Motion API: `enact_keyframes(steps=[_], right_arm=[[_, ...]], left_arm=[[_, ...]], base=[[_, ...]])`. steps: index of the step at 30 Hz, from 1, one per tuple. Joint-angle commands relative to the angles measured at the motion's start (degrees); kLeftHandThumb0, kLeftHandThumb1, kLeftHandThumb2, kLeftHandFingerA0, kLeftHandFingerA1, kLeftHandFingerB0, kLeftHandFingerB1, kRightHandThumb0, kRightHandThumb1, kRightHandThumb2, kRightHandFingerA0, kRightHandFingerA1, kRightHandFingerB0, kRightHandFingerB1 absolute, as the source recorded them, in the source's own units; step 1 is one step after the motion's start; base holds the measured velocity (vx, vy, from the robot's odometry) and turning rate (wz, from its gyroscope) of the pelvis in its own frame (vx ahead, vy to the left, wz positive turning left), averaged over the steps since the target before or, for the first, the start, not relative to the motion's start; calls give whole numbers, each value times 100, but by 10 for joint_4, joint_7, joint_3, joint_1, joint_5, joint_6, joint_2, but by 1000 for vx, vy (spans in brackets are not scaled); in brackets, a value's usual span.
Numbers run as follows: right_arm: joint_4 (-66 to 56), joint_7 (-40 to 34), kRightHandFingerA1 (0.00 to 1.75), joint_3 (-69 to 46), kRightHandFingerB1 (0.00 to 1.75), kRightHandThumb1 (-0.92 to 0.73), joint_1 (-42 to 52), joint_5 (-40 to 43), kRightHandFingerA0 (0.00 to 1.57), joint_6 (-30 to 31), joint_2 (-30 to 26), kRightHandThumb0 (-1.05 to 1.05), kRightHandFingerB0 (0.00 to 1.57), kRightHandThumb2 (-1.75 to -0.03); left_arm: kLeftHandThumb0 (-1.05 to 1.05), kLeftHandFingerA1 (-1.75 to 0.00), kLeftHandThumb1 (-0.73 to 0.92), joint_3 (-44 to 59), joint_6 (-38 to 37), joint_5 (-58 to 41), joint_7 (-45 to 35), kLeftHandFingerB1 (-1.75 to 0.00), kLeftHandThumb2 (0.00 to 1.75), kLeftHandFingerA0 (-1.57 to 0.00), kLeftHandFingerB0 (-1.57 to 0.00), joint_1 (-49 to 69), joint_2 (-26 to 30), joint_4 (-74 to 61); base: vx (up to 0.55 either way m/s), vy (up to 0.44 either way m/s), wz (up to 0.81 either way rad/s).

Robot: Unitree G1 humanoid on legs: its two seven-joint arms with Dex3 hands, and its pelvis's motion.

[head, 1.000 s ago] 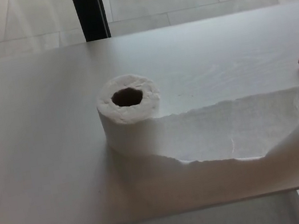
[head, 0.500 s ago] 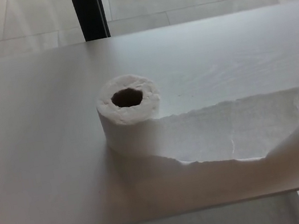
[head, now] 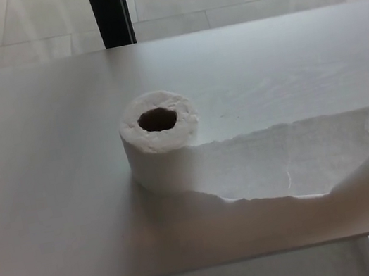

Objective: A toilet paper roll is kept in the middle of the desk infront of the robot. The robot places its left hand on the top of the toilet paper roll to hold it still and uses its right hand to tear off a piece of toilet paper from it and hands the paper to a person

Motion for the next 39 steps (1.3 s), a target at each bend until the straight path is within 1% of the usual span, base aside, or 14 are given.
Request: enact_keyframes(steps=[1,2,3,4,6,8,9,11,12,13,14,16,17,39], right_arm=[[-107,35,37,163,26,-58,-119,-73,1,77,-41,-86,7,-98],[-110,35,37,168,26,-58,-122,-75,1,81,-41,-86,7,-98],[-125,39,33,188,24,-56,-134,-77,1,113,-44,-81,0,-98],[-121,44,26,221,22,-56,-148,-91,0,103,-29,-78,0,-97],[-104,42,30,253,24,-54,-156,-115,0,92,-13,-76,2,-97],[-84,45,31,285,27,-71,-163,-127,0,83,0,-81,5,-62],[-84,50,20,309,26,-54,-166,-132,0,103,6,-81,0,-97],[-86,56,18,333,24,-55,-169,-140,4,115,5,-83,7,-96],[-82,51,36,340,27,-71,-171,-152,3,105,6,-82,10,-62],[-71,44,36,355,34,-54,-173,-170,3,89,11,-83,9,-95],[-63,45,42,367,37,-55,-177,-175,3,85,15,-83,10,-94],[-57,54,37,389,36,-55,-184,-186,3,97,11,-85,12,-95],[-48,61,40,427,41,-55,-193,-224,2,104,5,-84,11,-94],[42,67,53,541,47,-49,-215,-286,8,104,12,-68,25,-85]], left_arm=[[-52,-60,76,-215,186,116,-10,-44,62,-20,-28,-179,72,-175],[-52,-60,76,-222,184,121,-11,-44,62,-20,-28,-182,72,-176],[-42,-130,73,-245,181,131,-5,-44,62,-69,-28,-202,51,-172],[-46,-56,76,-287,161,162,-6,-40,62,-40,-29,-214,30,-160],[-49,-50,77,-318,166,162,-7,-38,62,-30,-27,-225,0,-165],[-52,-52,78,-352,150,182,0,-41,62,-37,-28,-227,-23,-176],[-55,-59,75,-375,160,188,4,-42,61,-37,-29,-232,-46,-193],[-55,-55,74,-405,172,208,6,-41,61,-41,-31,-238,-60,-204],[-55,-55,74,-414,175,215,6,-43,62,-38,-31,-240,-62,-206],[-54,-54,75,-432,182,229,1,-42,62,-37,-30,-245,-65,-210],[-55,-64,56,-451,193,242,-2,-52,98,-35,-22,-251,-70,-215],[-59,-62,56,-477,199,260,-5,-54,96,-30,-25,-260,-78,-217],[-51,-52,75,-512,199,283,-4,-43,61,-32,-33,-273,-94,-209],[-58,-52,83,-699,223,364,-3,-41,64,-18,-25,-314,-215,-86]], base=[[0,0,0],[0,0,0],[0,0,0],[0,0,0],[0,0,0],[0,0,0],[0,0,0],[0,0,0],[0,0,0],[0,0,0],[0,0,0],[0,0,0],[0,0,0],[0,0,0]])
